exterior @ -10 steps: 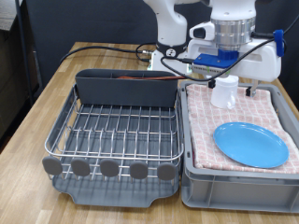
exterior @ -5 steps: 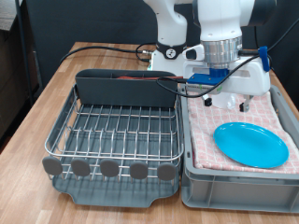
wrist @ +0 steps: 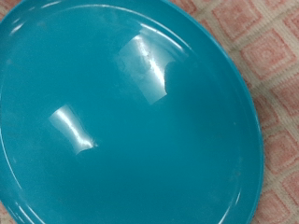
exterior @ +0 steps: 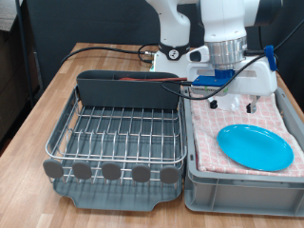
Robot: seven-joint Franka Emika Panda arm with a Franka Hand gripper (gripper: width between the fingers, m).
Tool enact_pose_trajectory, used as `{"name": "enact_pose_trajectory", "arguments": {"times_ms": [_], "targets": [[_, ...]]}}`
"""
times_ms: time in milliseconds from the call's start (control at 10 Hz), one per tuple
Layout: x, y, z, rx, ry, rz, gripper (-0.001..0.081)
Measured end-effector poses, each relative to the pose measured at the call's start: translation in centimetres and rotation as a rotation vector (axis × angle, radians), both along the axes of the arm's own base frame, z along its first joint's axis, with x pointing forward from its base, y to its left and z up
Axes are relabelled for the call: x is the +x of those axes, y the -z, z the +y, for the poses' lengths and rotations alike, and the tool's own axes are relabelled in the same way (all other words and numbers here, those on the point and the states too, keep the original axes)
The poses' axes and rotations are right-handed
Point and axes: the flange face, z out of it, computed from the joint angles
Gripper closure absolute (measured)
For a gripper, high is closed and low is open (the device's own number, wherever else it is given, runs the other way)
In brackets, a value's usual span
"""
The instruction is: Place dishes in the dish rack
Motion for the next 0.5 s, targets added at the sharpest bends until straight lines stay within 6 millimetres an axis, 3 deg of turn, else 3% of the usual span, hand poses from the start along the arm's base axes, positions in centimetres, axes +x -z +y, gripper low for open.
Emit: {"name": "enact_pose_trajectory", "arguments": {"times_ms": [500], "targets": [[-1.2,1.2,-0.1,0.058,-0.023,-0.031,0.0004]]}}
